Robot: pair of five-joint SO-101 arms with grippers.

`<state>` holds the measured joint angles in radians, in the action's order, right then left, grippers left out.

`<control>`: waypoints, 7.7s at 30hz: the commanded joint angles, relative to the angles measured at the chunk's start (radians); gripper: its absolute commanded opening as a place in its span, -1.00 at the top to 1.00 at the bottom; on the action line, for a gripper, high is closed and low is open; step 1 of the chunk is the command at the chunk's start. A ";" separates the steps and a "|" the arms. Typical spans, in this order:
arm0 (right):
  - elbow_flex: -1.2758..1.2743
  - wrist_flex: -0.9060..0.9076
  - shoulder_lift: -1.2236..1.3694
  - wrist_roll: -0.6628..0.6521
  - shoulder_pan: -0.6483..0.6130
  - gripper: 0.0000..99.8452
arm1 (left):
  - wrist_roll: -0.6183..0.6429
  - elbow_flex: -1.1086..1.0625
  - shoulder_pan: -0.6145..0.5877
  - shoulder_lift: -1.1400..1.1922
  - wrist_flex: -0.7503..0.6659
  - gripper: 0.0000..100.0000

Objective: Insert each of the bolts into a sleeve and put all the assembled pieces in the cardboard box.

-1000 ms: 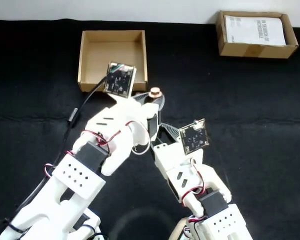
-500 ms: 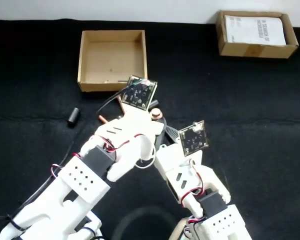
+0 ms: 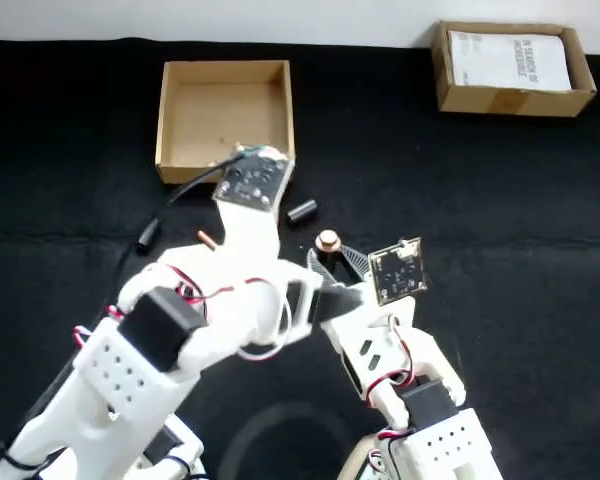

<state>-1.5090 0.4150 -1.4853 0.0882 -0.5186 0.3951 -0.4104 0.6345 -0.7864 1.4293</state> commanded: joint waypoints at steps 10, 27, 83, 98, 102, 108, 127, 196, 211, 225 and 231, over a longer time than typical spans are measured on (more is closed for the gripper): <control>0.263 -0.018 0.120 0.011 0.019 0.98 | -0.003 0.535 -0.206 -0.005 0.276 0.54; 1.159 -0.016 1.156 0.003 0.033 0.98 | -0.003 0.223 -0.817 -0.004 0.140 0.83; 3.286 0.883 2.470 -0.006 0.004 0.58 | -0.005 -0.246 -1.368 -0.004 -0.101 0.85; 3.284 1.254 2.209 0.430 -0.071 0.58 | -0.005 -0.285 -1.363 -0.004 -0.101 0.85; 3.278 1.348 2.207 0.428 -0.102 0.58 | -0.005 -0.285 -1.365 -0.004 -0.101 0.85; 2.936 1.349 2.081 0.381 -0.104 0.58 | -0.006 -0.285 -1.366 -0.004 -0.101 0.85; 2.017 1.089 1.808 0.528 -0.077 0.58 | -0.006 -0.334 -1.363 -0.004 -0.103 0.85; 1.741 0.384 2.104 0.463 0.024 0.98 | -0.077 -0.536 -1.368 -0.005 -0.308 0.85; 1.975 0.616 1.997 0.451 0.090 0.98 | -0.077 -0.611 -1.305 -0.005 -0.295 0.85; 2.186 0.943 1.701 0.370 0.096 0.98 | -0.074 -0.456 -1.082 0.004 -0.028 0.84; 2.178 1.122 1.575 0.376 0.096 0.98 | -0.049 -0.351 -0.949 0.004 0.094 0.55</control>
<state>0.6191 1.4661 0.2025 0.4718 -0.4327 0.3245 -0.8385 -0.3798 -0.7848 1.4784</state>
